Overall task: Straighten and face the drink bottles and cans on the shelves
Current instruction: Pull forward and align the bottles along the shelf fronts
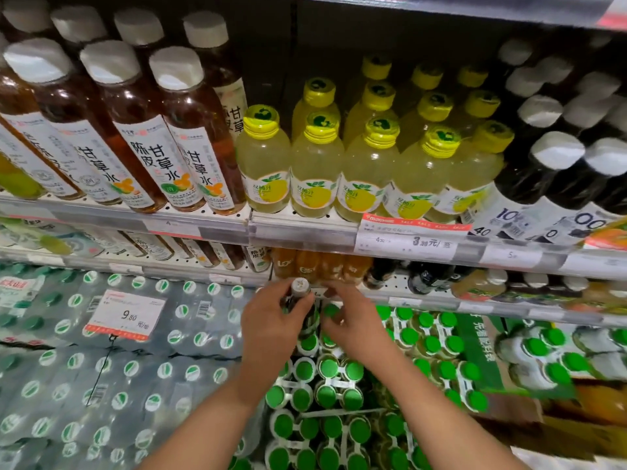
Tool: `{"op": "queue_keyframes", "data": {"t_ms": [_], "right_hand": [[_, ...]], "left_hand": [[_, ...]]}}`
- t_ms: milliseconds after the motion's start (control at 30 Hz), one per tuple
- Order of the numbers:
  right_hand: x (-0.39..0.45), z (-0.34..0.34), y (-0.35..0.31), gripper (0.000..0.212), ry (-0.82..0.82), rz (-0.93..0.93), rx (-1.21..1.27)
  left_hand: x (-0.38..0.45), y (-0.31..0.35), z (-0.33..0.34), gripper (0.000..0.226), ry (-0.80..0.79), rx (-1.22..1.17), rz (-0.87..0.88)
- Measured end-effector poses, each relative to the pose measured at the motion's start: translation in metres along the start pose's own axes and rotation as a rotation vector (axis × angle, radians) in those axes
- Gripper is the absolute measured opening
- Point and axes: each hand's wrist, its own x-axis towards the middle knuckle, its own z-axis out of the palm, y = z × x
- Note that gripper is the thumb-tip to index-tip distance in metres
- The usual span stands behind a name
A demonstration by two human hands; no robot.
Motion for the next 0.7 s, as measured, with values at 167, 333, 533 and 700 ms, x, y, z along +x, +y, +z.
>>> {"op": "queue_keyframes", "data": {"t_ms": [167,333,533,700], "right_hand": [[-0.019,-0.019,0.019,0.057,0.118,0.039,-0.014],[-0.027,-0.056,0.055,0.045,0.267,0.077,-0.1],[-0.014,-0.08,0.1,0.06,0.529,0.255,-0.043],[0.008,-0.075,0.108,0.06,0.55,0.306,-0.128]], "left_hand": [[-0.015,0.04,0.044,0.032,-0.133,0.01,0.121],[-0.022,0.076,0.07,0.037,-0.189,0.144,0.339],[-0.012,0.077,0.05,0.051,0.139,0.37,0.594],[-0.001,0.05,0.033,0.08,-0.027,0.614,0.487]]}}
